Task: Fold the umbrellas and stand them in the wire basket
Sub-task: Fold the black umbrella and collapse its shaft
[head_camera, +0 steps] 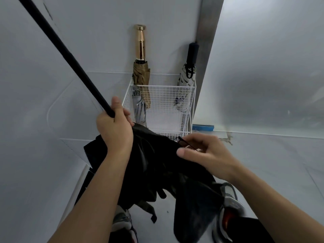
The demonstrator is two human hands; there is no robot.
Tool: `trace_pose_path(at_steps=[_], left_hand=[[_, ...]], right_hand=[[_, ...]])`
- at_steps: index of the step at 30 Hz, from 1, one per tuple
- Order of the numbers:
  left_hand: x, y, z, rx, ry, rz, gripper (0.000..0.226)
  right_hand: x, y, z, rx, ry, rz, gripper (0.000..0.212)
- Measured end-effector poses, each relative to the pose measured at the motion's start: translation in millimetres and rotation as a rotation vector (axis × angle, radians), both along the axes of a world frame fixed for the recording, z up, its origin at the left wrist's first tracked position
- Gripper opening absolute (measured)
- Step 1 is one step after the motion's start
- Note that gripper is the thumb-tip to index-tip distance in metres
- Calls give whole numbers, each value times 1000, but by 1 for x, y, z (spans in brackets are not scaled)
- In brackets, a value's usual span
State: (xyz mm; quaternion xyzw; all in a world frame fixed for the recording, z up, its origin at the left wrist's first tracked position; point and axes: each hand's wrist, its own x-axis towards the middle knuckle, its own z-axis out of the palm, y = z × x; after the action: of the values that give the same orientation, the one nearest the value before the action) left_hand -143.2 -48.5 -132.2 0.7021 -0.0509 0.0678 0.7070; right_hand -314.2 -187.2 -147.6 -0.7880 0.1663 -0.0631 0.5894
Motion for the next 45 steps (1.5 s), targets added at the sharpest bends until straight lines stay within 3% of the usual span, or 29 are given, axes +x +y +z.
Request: trace_pose_path(at_steps=[2, 4, 6, 10, 15, 19, 23, 25, 28, 30, 31, 34, 35, 41, 45], left_hand=[[0, 0, 1, -7, -21, 32, 53], [-1, 0, 2, 0, -42, 35, 53], [-2, 1, 2, 22, -65, 26, 54], [-9, 1, 3, 59, -92, -58, 55], [-12, -3, 2, 67, -90, -82, 55], [-4, 3, 3, 8, -42, -11, 54], [3, 11, 6, -41, -76, 34, 54], [5, 13, 6, -45, -101, 63, 54], [5, 14, 7, -45, -128, 109, 53], [4, 13, 8, -47, -143, 120, 53], [4, 12, 9, -43, -148, 120, 53], [0, 9, 8, -36, -149, 104, 52], [-2, 8, 7, -37, -147, 96, 52], [-15, 0, 3, 6, -181, -12, 51], [-23, -3, 2, 13, -205, -107, 52]], right_hand=[[1, -3, -11, -279, 145, -61, 27], [4, -6, -16, -393, 167, -169, 10], [5, -7, -13, -291, 120, -229, 5], [5, -3, 2, 123, -107, -262, 13], [7, -4, 3, 258, -147, -265, 5], [2, -17, -1, 222, 19, -175, 41], [-3, -27, -9, -205, 1, -363, 40], [-8, -31, -6, -371, 22, -411, 59], [-15, -27, -2, -423, 300, -198, 92], [-16, -22, -4, -329, 449, -32, 94], [-14, -19, -6, -239, 465, 10, 82], [-6, -6, -8, -10, 320, 18, 17], [-3, -1, -6, 38, 257, -19, 6], [6, -1, 3, 618, 72, -246, 12], [9, -9, 8, 783, -56, -321, 17]])
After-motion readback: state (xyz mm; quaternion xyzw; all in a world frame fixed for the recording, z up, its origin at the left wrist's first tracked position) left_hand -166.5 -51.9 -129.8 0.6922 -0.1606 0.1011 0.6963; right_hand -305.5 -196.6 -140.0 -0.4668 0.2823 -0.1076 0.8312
